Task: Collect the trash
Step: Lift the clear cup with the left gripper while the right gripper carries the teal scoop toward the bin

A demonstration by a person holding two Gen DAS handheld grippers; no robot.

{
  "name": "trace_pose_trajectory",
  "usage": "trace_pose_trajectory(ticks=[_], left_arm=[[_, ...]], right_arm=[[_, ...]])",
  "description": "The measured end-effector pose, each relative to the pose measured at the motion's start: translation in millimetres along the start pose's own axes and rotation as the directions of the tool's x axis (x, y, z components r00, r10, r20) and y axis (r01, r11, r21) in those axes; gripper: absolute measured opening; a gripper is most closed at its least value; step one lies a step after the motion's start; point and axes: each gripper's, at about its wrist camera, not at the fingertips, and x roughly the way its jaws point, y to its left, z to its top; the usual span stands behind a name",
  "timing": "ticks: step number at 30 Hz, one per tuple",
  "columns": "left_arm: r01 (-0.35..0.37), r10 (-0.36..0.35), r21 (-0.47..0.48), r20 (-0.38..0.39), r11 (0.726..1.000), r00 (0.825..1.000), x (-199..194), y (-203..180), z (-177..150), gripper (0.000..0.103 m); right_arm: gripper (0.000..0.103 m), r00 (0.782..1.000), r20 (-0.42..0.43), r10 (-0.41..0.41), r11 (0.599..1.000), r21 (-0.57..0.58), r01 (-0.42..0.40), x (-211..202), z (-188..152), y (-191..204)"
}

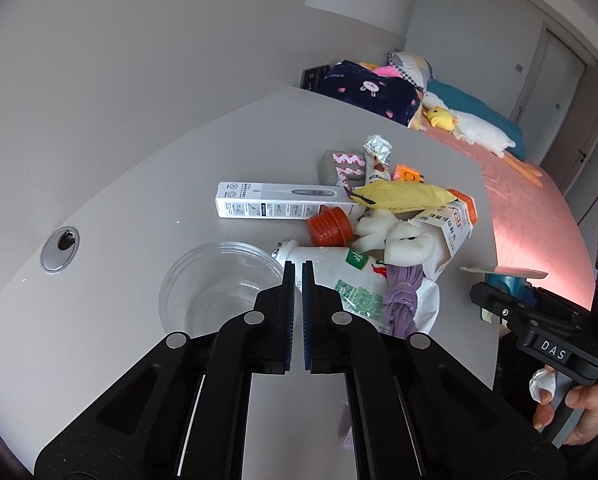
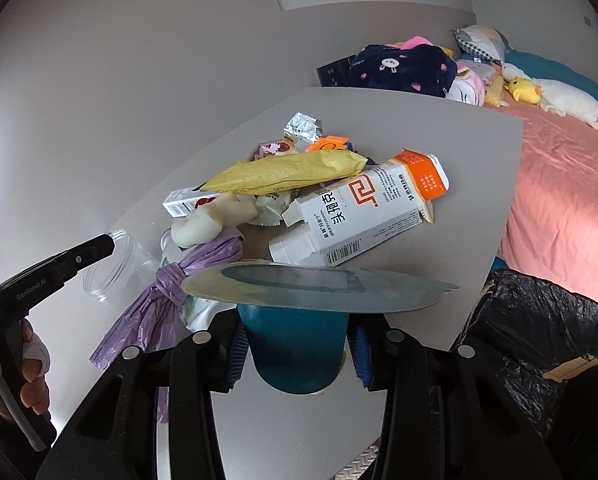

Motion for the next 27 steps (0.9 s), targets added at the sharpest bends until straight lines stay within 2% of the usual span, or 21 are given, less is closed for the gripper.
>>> trace_pose_trajectory(ticks=[3,6,8,9,10,11,12,13,19,21,23,27], left_arm=[[-0.028,0.028,0.011,0.004,1.0,1.0,-2.6,-2.8,-1.1,0.002],[-0.075,0.076,0.025,-0.017,0.997,0.997,-2.6,-1.0,-3.7,0.002],[-0.08,0.081,0.038,-0.039,0.996,0.996,-2.8,0.6,-8.0,0.002],[-0.074,0.076,0.036,-0.053,0.997,0.996,-1.5,1.7,-10.0,0.007],[-0.073,0.075,0.036,-0.069,0.997,0.995,0.5,3.1,-12.3,0.031],[-0.081,0.083,0.036,-0.069,0.996,0.994,1.7,3.5,-14.1,0.071],[-0.091,0.092,0.038,-0.038,0.995,0.995,-0.1,3.3,-16.2,0.081],[-0.096,0.097,0.043,-0.01,0.994,0.995,-2.6,2.6,-18.3,0.081],[-0.114,0.117,0.049,-0.047,0.992,0.992,12.6,4.5,-19.9,0.078],[-0.113,0.115,0.045,-0.062,0.993,0.991,17.8,6.5,-21.4,0.068],[-0.113,0.117,0.047,-0.08,0.992,0.99,22.8,7.7,-22.5,0.048],[-0.128,0.133,0.07,-0.065,0.989,0.989,24.1,5.9,-22.2,0.043]], right_arm=[[0.044,1.0,0.014,0.007,1.0,0.006,-0.007,-10.0,-2.2,-1.1],[0.044,1.0,0.02,0.007,1.0,0.003,-0.007,-15.7,-3.9,-2.7],[0.044,1.0,0.022,0.009,1.0,0.011,-0.009,-17.2,-4.9,-4.6],[0.044,1.0,0.022,0.012,1.0,0.017,-0.013,-17.4,-5.1,-6.0],[0.044,1.0,0.022,0.015,1.0,0.022,-0.016,-17.1,-5.1,-7.0],[0.044,1.0,0.021,0.017,1.0,0.025,-0.018,-16.6,-5.5,-7.5],[0.044,1.0,0.021,0.019,0.999,0.026,-0.02,-16.3,-6.0,-7.4],[0.044,1.0,0.021,0.02,1.0,0.024,-0.02,-16.4,-6.4,-6.9],[0.044,0.999,0.023,0.023,1.0,0.018,-0.024,-17.8,-6.6,-5.3],[0.044,0.999,0.023,0.023,1.0,0.019,-0.024,-17.7,-6.6,-5.6],[0.044,0.999,0.024,0.025,0.999,0.021,-0.026,-17.9,-6.7,-5.6],[0.044,0.999,0.023,0.029,0.999,0.023,-0.03,-18.5,-7.2,-4.6]])
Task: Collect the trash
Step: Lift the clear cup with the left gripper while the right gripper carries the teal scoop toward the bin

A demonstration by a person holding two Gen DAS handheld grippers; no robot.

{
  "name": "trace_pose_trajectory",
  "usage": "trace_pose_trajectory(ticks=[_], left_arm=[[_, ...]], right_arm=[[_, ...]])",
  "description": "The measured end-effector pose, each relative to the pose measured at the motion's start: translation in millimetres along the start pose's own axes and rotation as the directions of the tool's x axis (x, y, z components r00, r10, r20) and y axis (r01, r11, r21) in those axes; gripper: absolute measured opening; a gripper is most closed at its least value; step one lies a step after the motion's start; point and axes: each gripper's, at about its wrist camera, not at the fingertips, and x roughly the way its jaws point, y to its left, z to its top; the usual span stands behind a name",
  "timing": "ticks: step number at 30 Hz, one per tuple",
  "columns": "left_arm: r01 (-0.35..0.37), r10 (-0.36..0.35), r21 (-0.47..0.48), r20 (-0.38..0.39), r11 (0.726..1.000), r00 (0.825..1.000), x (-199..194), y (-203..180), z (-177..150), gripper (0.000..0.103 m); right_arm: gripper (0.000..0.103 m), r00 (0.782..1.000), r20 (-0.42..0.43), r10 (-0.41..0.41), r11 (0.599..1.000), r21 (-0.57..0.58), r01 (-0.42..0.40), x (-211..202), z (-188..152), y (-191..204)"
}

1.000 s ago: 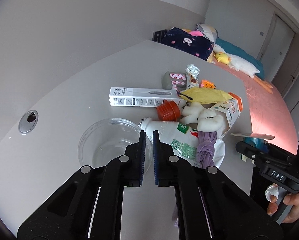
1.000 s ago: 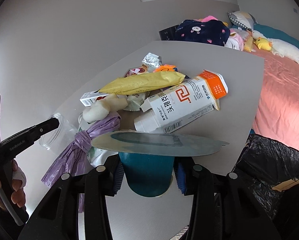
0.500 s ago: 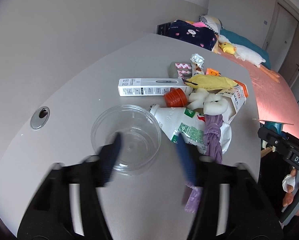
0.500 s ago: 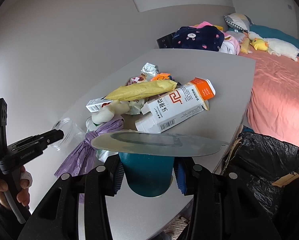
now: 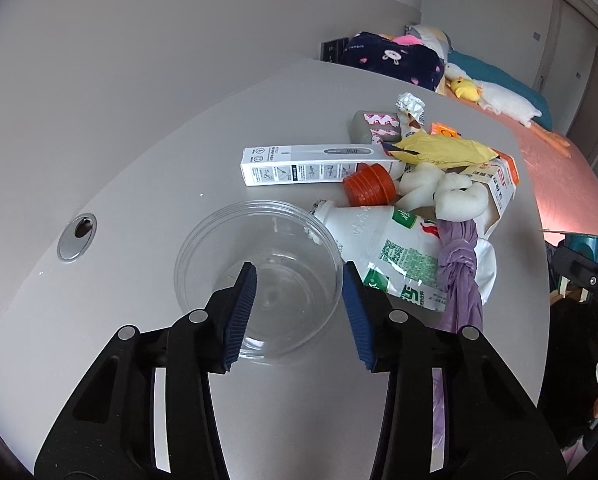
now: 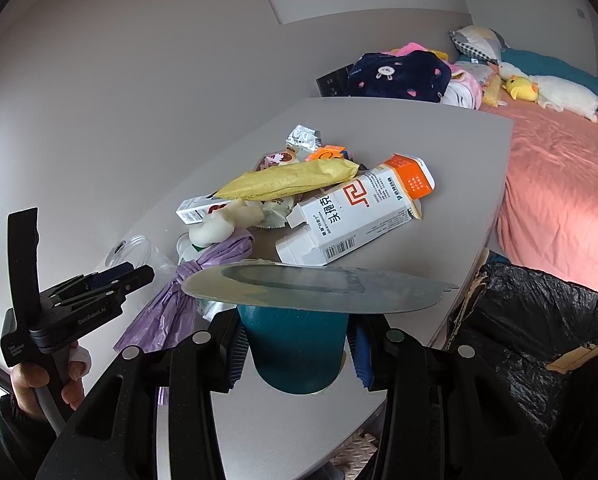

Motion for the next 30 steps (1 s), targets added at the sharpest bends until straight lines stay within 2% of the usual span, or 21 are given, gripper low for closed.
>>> trace_pose_trajectory(ticks=[1,2,5,8,10,15,21,30], left_arm=[[0.001,-0.001,0.012,0.007,1.0,1.0,-0.1,-1.5,-0.1,0.035],[0.017,-0.017,0.023,0.001,1.0,1.0,1.3,-3.1,-0.3,0.023],[0.042,-0.039,0.061,-0.058,0.997,0.998,15.9,-8.4,-2.7,0.012],[0.053,-0.042,0.146,-0.074,0.988,0.996,18.0,-15.8,-1.9,0.01],[0.085,-0.075,0.138,-0.081,0.987,0.994,15.1,-14.4,1.4,0.01],[0.115,-0.114,0.081,-0.014,0.99,0.993,-7.8,-8.0,10.9,0.009],[0.101,-0.109,0.133,0.055,0.986,0.993,-40.5,-24.9,21.9,0.009],[0.198,-0.216,0.157,0.107,0.968,0.971,-70.4,-69.3,30.7,0.009]], right_arm=[[0.044,1.0,0.002,0.002,1.0,0.001,-0.002,-0.7,-0.3,0.3],[0.044,1.0,0.004,0.003,1.0,0.002,-0.003,-1.7,-0.7,0.5],[0.044,1.0,0.01,0.005,1.0,-0.001,-0.005,-6.0,-1.8,1.2],[0.044,1.0,0.019,-0.001,1.0,-0.003,0.001,-11.9,-1.4,0.5],[0.044,1.0,0.03,-0.004,1.0,0.004,0.004,-16.2,-0.7,-1.9],[0.044,0.998,0.058,-0.004,1.0,0.022,0.002,-27.0,0.9,-8.5],[0.044,0.996,0.086,-0.007,1.0,0.028,0.004,-41.9,0.4,-13.3],[0.044,0.992,0.115,-0.056,0.998,0.046,0.052,-71.9,-9.7,-29.6]])
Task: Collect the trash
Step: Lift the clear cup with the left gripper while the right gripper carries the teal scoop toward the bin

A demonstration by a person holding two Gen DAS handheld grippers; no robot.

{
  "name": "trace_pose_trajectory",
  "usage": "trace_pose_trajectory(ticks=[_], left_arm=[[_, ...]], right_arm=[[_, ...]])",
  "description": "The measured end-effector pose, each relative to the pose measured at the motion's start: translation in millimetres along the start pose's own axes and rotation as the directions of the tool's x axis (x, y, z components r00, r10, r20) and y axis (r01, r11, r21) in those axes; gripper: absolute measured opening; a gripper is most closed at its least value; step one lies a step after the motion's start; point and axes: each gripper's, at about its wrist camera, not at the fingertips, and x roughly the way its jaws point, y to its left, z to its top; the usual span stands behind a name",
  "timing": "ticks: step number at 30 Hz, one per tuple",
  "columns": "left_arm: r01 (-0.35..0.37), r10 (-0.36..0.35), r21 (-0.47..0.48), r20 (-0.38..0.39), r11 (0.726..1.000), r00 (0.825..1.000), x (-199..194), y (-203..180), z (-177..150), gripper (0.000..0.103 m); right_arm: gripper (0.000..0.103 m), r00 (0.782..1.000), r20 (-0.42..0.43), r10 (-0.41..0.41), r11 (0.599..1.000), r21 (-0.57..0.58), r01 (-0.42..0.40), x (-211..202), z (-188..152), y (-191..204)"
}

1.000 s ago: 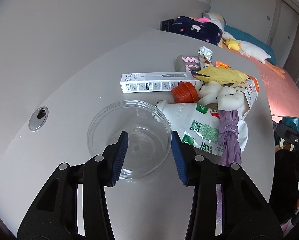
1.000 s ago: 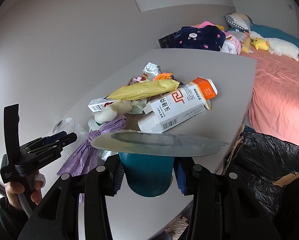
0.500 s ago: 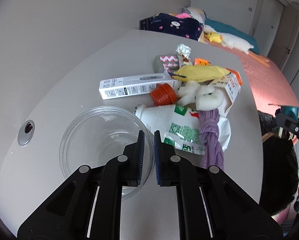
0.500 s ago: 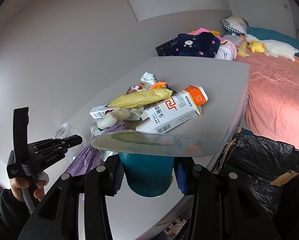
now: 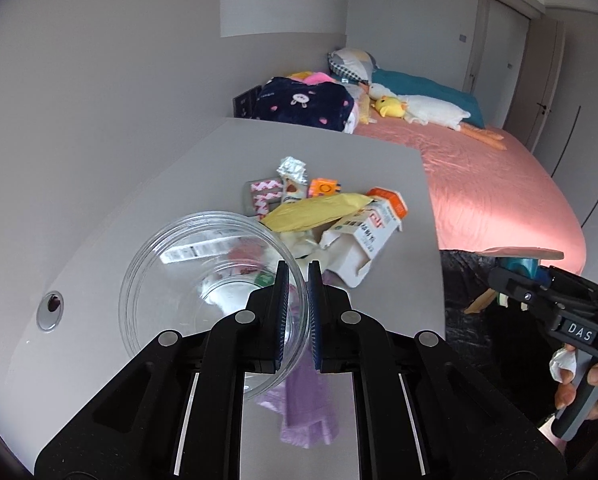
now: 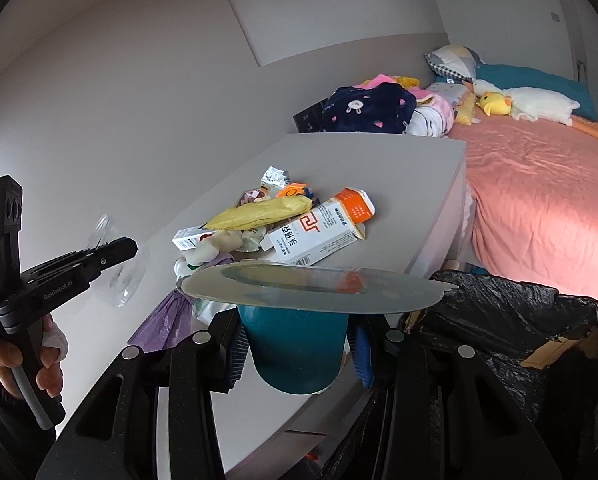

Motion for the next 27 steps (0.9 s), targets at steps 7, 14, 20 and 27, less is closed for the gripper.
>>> trace_pose_trajectory(ticks=[7,14,20,27], left_arm=[[0.085,-0.085,0.015,-0.006,0.996,0.996,8.2,-37.9,-2.8,0.009],[0.161,-0.159,0.053,-0.035,0.986,0.987,18.3,-72.5,-7.2,0.009],[0.228,-0.222,0.1,-0.064,0.969,0.973,26.0,-103.8,-10.2,0.009],[0.293,-0.278,0.167,-0.109,0.941,0.955,35.8,-142.6,-11.2,0.009]], right_arm=[[0.044,0.998,0.013,-0.059,0.998,0.022,0.059,-22.7,-6.3,-20.3],[0.044,0.99,0.014,-0.138,0.989,0.061,0.137,-41.9,-12.0,-42.3],[0.044,0.975,-0.003,-0.224,0.97,0.092,0.223,-55.6,-16.4,-63.1],[0.044,0.958,-0.024,-0.287,0.949,0.126,0.288,-64.7,-18.2,-85.7]])
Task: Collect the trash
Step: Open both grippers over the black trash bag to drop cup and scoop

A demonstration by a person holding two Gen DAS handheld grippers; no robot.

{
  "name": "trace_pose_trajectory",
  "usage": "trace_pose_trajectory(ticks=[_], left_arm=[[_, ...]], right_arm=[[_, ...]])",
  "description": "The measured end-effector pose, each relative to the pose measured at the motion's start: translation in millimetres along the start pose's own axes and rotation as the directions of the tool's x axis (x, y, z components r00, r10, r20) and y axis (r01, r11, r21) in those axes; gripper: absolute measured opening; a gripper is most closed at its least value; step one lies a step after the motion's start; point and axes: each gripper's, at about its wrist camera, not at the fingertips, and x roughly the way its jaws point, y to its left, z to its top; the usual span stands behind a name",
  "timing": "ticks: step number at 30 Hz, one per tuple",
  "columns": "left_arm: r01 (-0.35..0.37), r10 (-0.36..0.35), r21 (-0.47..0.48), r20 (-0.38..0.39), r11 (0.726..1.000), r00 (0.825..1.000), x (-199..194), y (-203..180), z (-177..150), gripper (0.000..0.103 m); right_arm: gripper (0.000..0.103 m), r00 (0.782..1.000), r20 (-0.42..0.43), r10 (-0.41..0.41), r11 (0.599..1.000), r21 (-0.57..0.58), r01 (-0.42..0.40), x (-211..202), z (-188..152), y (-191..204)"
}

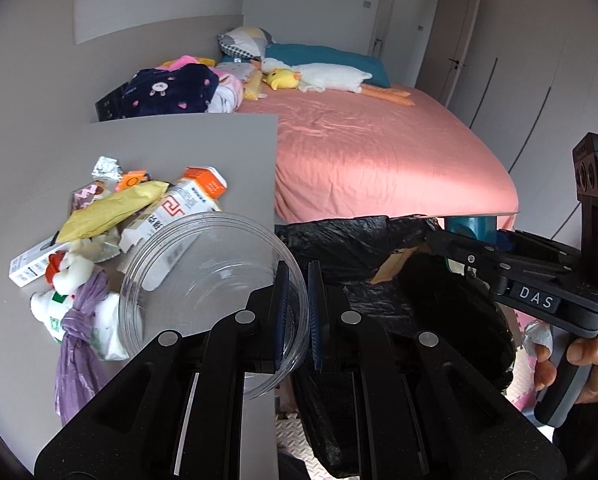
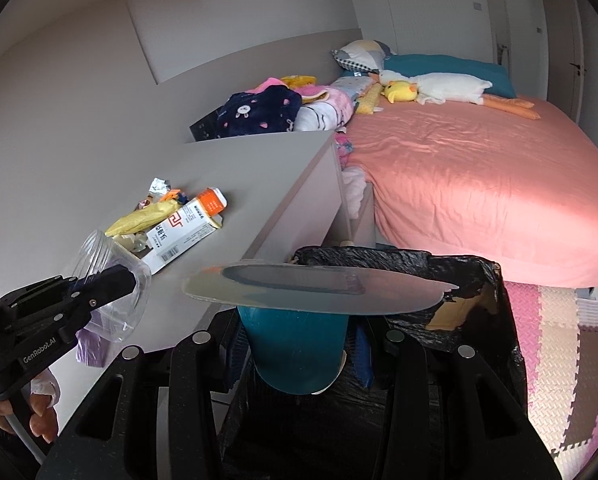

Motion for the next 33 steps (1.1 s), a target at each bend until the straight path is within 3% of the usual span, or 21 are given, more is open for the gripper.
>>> trace_pose_trajectory(ticks=[5,7,8,9,10,12,20,33], left_arm=[[0.044,-0.043,0.037,-0.033,0.998,0.999,13.0,-17.8,0.4,0.01],[0.121,-0.118,0.043,-0.067,0.992,0.991,20.2,-23.3,0.1,0.011],[0.18,-0.176,0.032,-0.101,0.983,0.979,25.5,-24.9,-0.2,0.027],[0.242,-0.239,0.006,-0.132,0.97,0.962,31.0,-24.5,-0.7,0.05],[0.28,-0.28,-0.023,-0.139,0.96,0.95,34.9,-23.0,-2.0,0.1],[0.297,-0.299,-0.036,-0.091,0.954,0.95,34.4,-21.9,-6.9,0.096],[0.318,-0.319,-0.019,-0.102,0.948,0.942,29.4,-29.6,-11.8,0.096],[0.242,-0.242,0.001,-0.064,0.97,0.968,6.7,-13.8,-23.6,0.096]], right_arm=[[0.044,0.998,-0.026,-0.052,0.999,0.016,0.052,3.3,0.2,-14.0],[0.047,0.993,-0.068,-0.095,0.995,-0.006,0.095,10.1,0.7,-15.2],[0.052,0.989,-0.077,-0.126,0.992,-0.009,0.126,11.6,0.7,-16.7],[0.066,0.986,-0.068,-0.155,0.988,0.002,0.155,10.7,0.3,-19.3],[0.075,0.984,-0.054,-0.169,0.985,0.016,0.17,8.2,-0.3,-22.1],[0.076,0.983,-0.031,-0.182,0.983,0.035,0.183,4.2,0.1,-26.8],[0.076,0.982,0.013,-0.188,0.981,0.054,0.187,-7.2,4.0,-30.9],[0.076,0.993,0.046,-0.108,0.994,0.029,0.107,-2.9,5.5,-4.1]])
